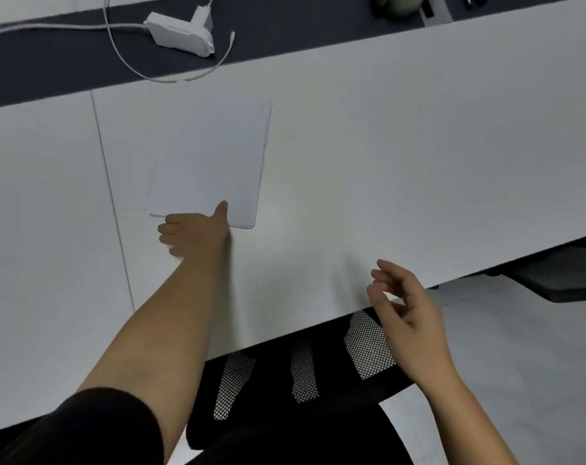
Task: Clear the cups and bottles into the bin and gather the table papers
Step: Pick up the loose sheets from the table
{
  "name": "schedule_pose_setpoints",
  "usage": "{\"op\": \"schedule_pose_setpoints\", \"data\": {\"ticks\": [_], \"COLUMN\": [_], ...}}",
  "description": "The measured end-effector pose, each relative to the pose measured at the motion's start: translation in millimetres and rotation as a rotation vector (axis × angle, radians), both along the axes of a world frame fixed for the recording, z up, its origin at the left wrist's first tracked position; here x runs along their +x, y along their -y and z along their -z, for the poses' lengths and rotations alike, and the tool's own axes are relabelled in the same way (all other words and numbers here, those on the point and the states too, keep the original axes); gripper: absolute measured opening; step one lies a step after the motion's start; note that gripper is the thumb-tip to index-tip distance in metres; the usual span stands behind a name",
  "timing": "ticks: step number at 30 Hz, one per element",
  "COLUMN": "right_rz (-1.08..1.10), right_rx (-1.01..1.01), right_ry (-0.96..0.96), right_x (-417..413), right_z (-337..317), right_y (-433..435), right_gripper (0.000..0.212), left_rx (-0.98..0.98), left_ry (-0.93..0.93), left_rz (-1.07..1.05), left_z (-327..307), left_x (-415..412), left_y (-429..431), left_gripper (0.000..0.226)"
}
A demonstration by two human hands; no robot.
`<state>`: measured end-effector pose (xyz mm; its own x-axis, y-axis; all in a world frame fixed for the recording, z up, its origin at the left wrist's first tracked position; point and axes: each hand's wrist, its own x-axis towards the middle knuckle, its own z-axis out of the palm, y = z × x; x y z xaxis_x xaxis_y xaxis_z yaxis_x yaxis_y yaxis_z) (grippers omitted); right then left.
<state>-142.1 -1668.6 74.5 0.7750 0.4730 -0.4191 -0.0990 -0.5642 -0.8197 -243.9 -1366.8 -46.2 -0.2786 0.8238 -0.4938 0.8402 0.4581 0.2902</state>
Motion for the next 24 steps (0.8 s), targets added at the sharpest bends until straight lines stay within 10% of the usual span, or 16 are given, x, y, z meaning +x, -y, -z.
{"op": "schedule_pose_setpoints", "data": {"ticks": [16,24], "right_rz": [0.014,0.078], "right_rx": [0.077,0.118], "right_ry": [0.029,0.049], "right_x": [-19,-9], "right_z": [-3,-13], "right_y": [-7,25], "right_gripper": [0.033,0.037], "left_rx": [-0.299,-0.272], "left_ry": [0.329,0.925], "left_rz": [-0.239,-0.613], "left_z": [7,-23], "left_x": [-100,-121], "left_y": [62,98], "left_gripper": [0.042,0.032]}}
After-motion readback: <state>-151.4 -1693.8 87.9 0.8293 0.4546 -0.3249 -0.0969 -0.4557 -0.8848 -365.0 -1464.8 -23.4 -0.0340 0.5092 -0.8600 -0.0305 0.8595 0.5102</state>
